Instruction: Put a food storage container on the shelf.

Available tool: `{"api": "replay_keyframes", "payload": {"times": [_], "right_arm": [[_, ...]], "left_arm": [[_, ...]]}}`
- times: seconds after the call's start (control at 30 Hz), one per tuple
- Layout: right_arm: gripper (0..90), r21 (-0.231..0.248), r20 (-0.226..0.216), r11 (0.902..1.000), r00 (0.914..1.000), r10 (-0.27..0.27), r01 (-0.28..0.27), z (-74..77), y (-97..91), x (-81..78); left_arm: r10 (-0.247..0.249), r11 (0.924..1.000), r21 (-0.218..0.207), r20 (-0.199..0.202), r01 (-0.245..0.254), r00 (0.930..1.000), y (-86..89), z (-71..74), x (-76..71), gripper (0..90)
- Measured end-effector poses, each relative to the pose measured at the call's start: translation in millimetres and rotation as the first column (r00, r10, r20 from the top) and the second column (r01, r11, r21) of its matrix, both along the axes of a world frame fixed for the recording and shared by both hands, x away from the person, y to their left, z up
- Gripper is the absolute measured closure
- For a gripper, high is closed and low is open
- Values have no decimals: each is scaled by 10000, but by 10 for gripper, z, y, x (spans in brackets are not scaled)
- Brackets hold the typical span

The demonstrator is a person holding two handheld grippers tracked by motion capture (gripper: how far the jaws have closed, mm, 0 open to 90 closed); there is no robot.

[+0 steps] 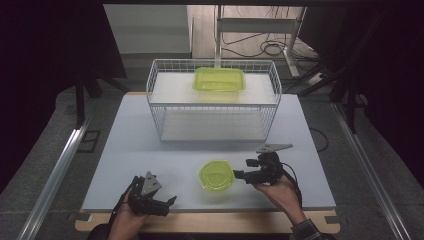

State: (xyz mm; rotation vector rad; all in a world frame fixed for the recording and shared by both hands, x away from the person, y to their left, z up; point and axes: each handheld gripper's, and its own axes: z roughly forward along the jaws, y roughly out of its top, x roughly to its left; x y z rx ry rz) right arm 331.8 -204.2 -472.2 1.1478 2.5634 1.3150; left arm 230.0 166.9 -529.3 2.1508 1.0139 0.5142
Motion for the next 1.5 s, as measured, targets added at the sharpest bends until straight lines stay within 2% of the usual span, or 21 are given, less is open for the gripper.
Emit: {"api": "replay_keyframes", "payload": {"times": [0.03, 0.1, 0.13, 0.17, 0.2, 0.27, 0.3, 0.43, 0.6, 0.87, 1.0, 1.1, 1.17, 1.2, 1.3, 1.5], "right_arm": [[321, 41, -135, 10000, 9999, 17, -16, -6, 11, 28], [375, 161, -345, 9998, 9994, 71, -65, -16, 24, 70], [375, 161, -345, 9998, 9994, 71, -65, -16, 24, 70], [399, 295, -535, 9995, 9985, 119, -103, -22, 31, 95], [458, 552, -921, 9984, 9956, 157, -106, -35, 50, 140], [473, 597, -1019, 9981, 9946, 180, -119, -43, 57, 156], [514, 716, -1340, 9973, 9907, 229, -134, -68, 82, 197], [561, 648, -1737, 9977, 9843, 309, -198, -128, 139, 247], [608, 966, -2350, 9952, 9713, 378, -154, -185, 166, 299], [779, 1466, -3271, 9892, 9440, 425, 62, -229, 159, 333], [800, 1629, -3526, 9866, 9342, 547, 38, -219, 168, 332], [807, 1960, -3757, 9806, 9242, 681, 74, -204, 157, 335], [807, 1947, -3728, 9808, 9257, 649, 97, -194, 155, 333], [809, 1892, -3577, 9818, 9323, 534, 164, -163, 143, 330], [810, 2086, -3590, 9777, 9318, 536, 241, -139, 117, 337], [810, 2360, -3423, 9708, 9386, 425, 421, -71, 66, 354]], "left_arm": [[32, 9997, -230, -26, -33, 10000, 11, 7, 2, 32], [68, 9990, -432, -66, -71, 10000, 30, 17, 5, 32], [68, 9990, -432, -66, -71, 10000, 30, 17, 5, 33], [103, 9986, -509, -83, -107, 9999, 39, 19, 6, 33], [124, 9986, -508, -100, -129, 9999, 42, 18, 6, 33], [105, 9987, -492, -120, -111, 9999, 38, 15, 7, 33], [44, 9992, -385, -130, -49, 9999, 29, 12, 7, 33], [15, 9995, -329, -139, -20, 9999, 21, 8, 5, 33], [15, 9994, -357, -145, -20, 9999, 25, 7, 6, 33], [-7, 9994, -343, -143, 2, 9999, 22, 7, 6, 34], [-10, 9995, -331, -133, 6, 9999, 20, 7, 5, 34], [-9, 9994, -337, -129, 5, 9999, 21, 8, 4, 34], [-6, 9994, -340, -129, 1, 9999, 21, 8, 4, 34], [1, 9994, -342, -125, -5, 9999, 22, 8, 4, 34], [-9, 9995, -331, -124, 5, 9999, 20, 8, 4, 34], [-6, 9995, -309, -126, 2, 9999, 18, 7, 5, 34]]}}
